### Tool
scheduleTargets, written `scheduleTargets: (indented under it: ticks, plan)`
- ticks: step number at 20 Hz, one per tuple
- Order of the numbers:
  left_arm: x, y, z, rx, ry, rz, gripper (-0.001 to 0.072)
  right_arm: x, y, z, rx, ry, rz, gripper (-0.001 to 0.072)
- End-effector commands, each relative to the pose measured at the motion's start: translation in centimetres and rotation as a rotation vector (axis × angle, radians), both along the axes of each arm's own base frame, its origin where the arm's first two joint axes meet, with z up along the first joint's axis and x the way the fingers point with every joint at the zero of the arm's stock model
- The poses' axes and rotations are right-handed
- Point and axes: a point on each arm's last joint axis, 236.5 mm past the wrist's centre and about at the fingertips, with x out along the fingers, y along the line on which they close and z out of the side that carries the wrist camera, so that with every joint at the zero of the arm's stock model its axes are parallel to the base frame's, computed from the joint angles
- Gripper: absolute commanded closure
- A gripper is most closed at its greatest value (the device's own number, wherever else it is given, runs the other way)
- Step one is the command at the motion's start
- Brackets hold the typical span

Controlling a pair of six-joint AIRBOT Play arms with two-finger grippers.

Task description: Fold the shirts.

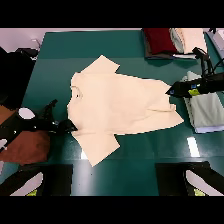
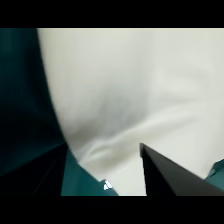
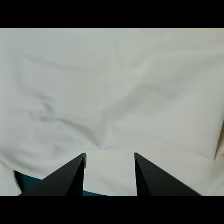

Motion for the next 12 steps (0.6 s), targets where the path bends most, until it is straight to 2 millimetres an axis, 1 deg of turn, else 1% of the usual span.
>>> scheduleTargets:
  ticks: [1,2,3,4,5,6,7,8,9,10,11,12]
  plan:
    - [0.3,-1.1,-0.5,-0.034,-0.039,0.015,0.0170,0.5,1.0,0.9,0.055,-0.030,-0.007,0.0354]
    - [-0.1,-1.7,-0.5,-0.035,-0.038,-0.009,0.0170,0.6,1.1,1.0,0.063,-0.035,-0.009,0.0354]
    - [-0.5,-2.5,-0.5,-0.035,-0.042,-0.039,0.0210,0.6,1.3,1.2,0.073,-0.035,-0.008,0.0354]
    - [-0.6,-2.9,-0.5,-0.034,-0.047,-0.060,0.0423,0.5,1.1,1.1,0.067,-0.031,-0.009,0.0354]
    - [-0.2,-2.9,-0.1,-0.031,-0.064,-0.069,0.0652,0.2,0.7,0.9,0.065,-0.015,-0.014,0.0354]
    - [0.5,-2.5,0.7,-0.026,-0.082,-0.074,0.0685,-0.1,0.0,0.6,0.063,0.007,-0.026,0.0354]
    - [1.3,-1.9,1.6,-0.012,-0.106,-0.081,0.0686,-0.7,-1.0,0.1,0.062,0.041,-0.040,0.0354]
    - [2.3,-1.0,2.9,0.012,-0.140,-0.090,0.0686,-1.6,-2.3,-0.8,0.060,0.072,-0.062,0.0354]
    - [3.4,0.0,4.3,0.038,-0.181,-0.091,0.0686,-2.9,-3.8,-2.1,0.056,0.114,-0.104,0.0354]
    - [4.4,0.7,5.8,0.055,-0.219,-0.091,0.0685,-4.4,-6.2,-4.1,0.026,0.166,-0.169,0.0354]
    - [5.3,1.0,7.2,0.056,-0.254,-0.083,0.0685,-6.1,-8.7,-6.1,-0.012,0.218,-0.238,0.0354]
    - [6.1,1.1,8.4,0.056,-0.284,-0.078,0.0685,-8.3,-11.0,-8.4,-0.039,0.282,-0.313,0.0344]
